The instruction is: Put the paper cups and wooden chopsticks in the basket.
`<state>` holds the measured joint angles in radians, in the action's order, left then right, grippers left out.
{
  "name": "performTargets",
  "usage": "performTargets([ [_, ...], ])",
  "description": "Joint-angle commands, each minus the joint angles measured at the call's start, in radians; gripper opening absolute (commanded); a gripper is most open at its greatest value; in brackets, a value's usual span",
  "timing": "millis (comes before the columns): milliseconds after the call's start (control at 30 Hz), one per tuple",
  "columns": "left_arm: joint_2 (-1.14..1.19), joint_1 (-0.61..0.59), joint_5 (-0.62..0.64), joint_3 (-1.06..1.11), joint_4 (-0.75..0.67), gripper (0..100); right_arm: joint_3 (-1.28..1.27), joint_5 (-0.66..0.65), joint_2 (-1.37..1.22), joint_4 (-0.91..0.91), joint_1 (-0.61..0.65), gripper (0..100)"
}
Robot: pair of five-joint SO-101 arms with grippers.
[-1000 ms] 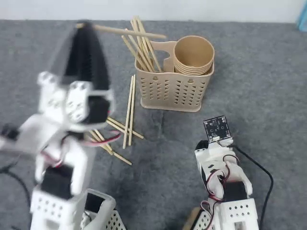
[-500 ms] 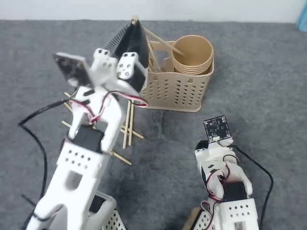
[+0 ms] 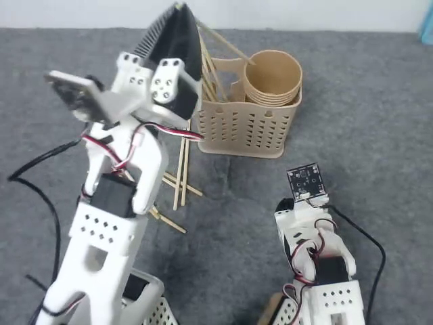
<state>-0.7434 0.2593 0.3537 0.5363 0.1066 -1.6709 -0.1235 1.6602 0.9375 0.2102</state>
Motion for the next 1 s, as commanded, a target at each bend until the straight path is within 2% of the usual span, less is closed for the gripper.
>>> performTargets([
  [0, -0.034, -0.02, 0.011, -0.084, -0.018, 1, -0.02, 0.0, 0.012, 0.008, -0.013, 0.9],
  [267, -0.034, -0.101, 0.011, -0.125, -0.008, 1, -0.02, 0.0, 0.012, 0.008, -0.013, 0.9],
  [433, -0.037, -0.094, 0.006, -0.133, 0.247, 1, -0.02, 0.0, 0.013, 0.008, -0.013, 0.9],
  [567, -0.055, -0.092, 0.006, -0.096, 0.308, 1, -0.02, 0.0, 0.013, 0.008, -0.013, 0.9],
  [800, -0.061, -0.092, 0.005, 0.059, 0.269, 1, -0.02, 0.0, 0.013, 0.008, -0.013, 0.9],
  [967, -0.061, -0.092, 0.006, 0.255, 0.014, 1, -0.02, 0.0, 0.013, 0.008, -0.013, 0.9],
])
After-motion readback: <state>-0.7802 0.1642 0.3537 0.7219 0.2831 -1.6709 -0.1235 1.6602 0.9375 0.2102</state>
